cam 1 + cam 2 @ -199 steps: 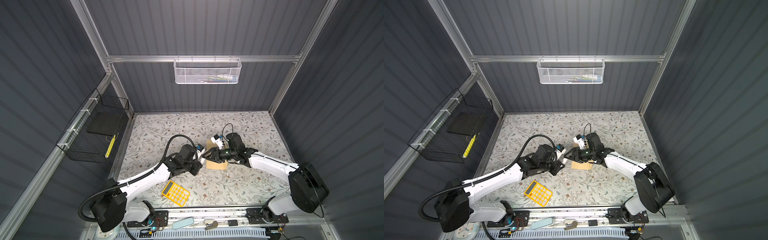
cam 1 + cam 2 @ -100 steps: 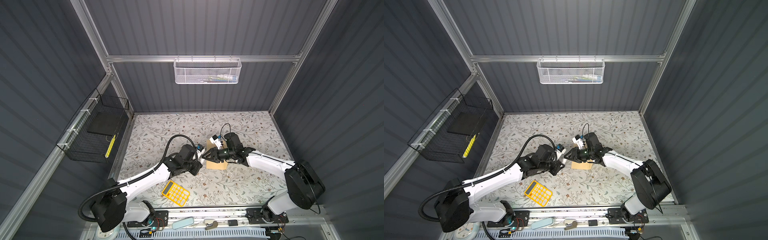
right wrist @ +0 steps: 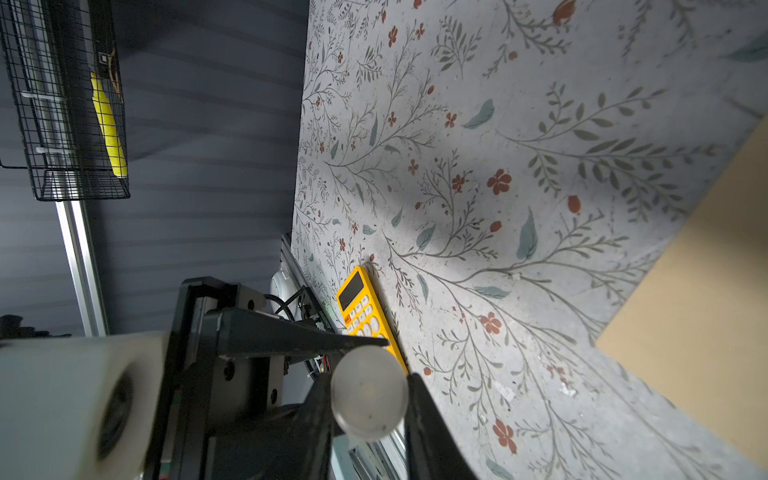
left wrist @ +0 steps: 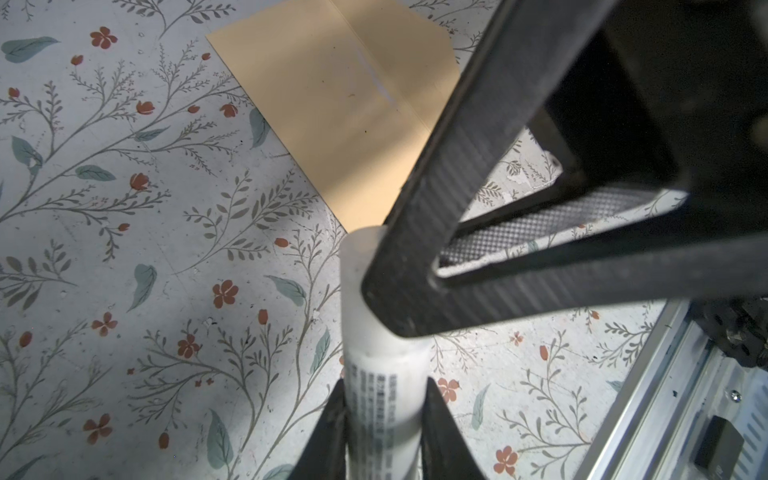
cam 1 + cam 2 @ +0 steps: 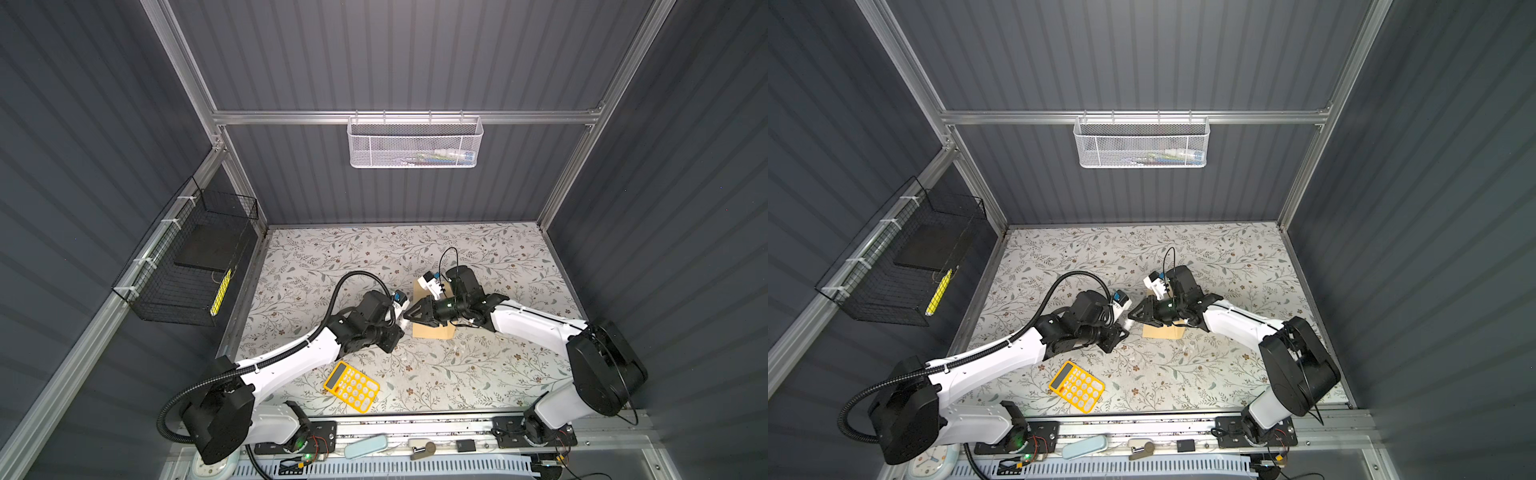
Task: Place the letter into the envelope and seal it
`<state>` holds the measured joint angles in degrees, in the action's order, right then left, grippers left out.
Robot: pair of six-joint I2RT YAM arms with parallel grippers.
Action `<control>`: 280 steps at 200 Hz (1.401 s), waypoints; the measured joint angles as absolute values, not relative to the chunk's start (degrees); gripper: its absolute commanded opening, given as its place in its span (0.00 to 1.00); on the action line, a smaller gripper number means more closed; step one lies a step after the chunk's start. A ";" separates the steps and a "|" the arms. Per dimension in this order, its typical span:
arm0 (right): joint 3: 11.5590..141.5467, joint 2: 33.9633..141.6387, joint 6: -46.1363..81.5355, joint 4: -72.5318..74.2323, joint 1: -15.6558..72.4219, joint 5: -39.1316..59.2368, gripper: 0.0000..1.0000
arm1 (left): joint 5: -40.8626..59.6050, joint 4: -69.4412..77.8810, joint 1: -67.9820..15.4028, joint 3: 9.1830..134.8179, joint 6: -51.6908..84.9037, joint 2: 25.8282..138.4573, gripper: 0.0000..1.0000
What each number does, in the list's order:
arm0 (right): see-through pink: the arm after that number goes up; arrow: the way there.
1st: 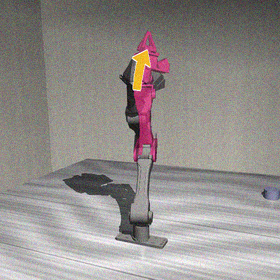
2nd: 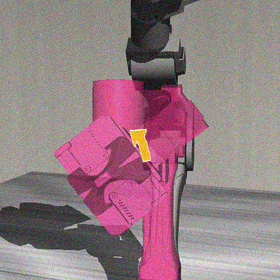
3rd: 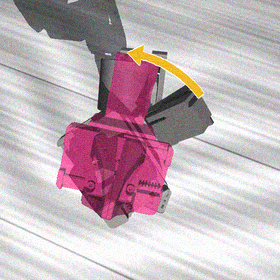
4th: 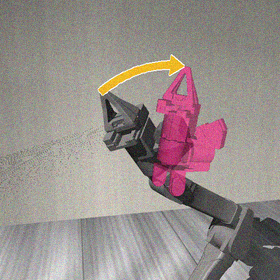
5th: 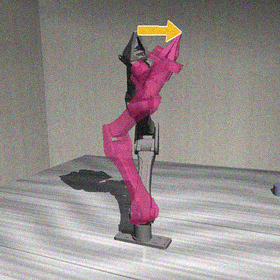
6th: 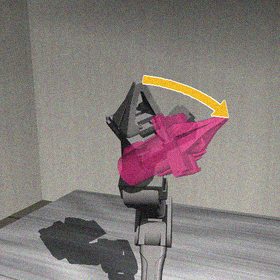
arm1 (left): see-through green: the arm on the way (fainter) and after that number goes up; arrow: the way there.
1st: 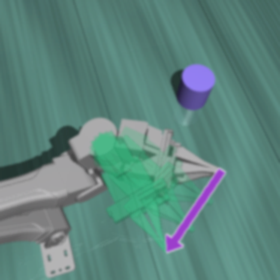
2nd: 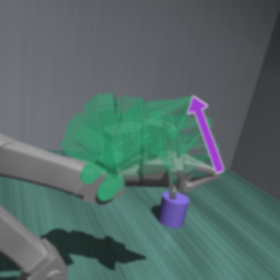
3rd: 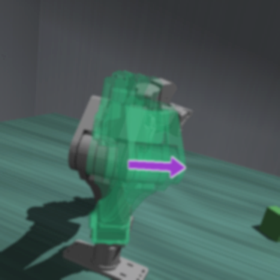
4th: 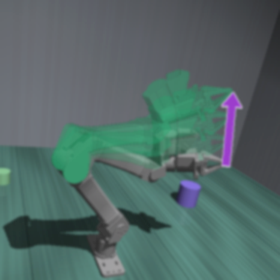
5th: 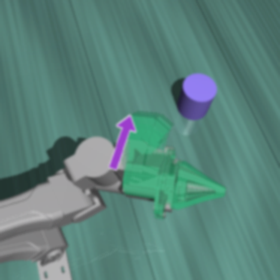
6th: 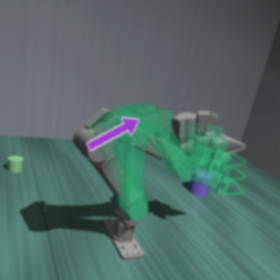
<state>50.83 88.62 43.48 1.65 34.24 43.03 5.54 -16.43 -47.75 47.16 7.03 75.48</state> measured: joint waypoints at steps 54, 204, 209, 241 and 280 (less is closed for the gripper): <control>52.03 88.62 41.78 -0.97 34.26 42.04 0.19 | 5.80 -15.68 -47.75 46.70 7.03 75.48 0.07; 52.49 87.44 38.57 -4.27 30.44 42.98 0.16 | 7.81 -12.80 -47.97 44.91 6.94 75.48 0.07; 52.49 87.33 38.52 -4.19 30.04 42.68 0.16 | 8.03 -13.04 -48.05 44.66 6.83 75.48 0.07; 52.49 86.94 38.41 -4.08 28.25 41.36 0.16 | 8.64 -14.35 -48.34 43.83 6.61 75.46 0.07; 52.07 83.77 37.78 -5.34 26.30 38.98 0.16 | 7.29 -14.11 -48.34 43.48 7.62 75.18 0.06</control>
<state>52.07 83.77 37.78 -5.34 26.30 38.98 7.29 -14.11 -48.34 43.48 7.62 75.18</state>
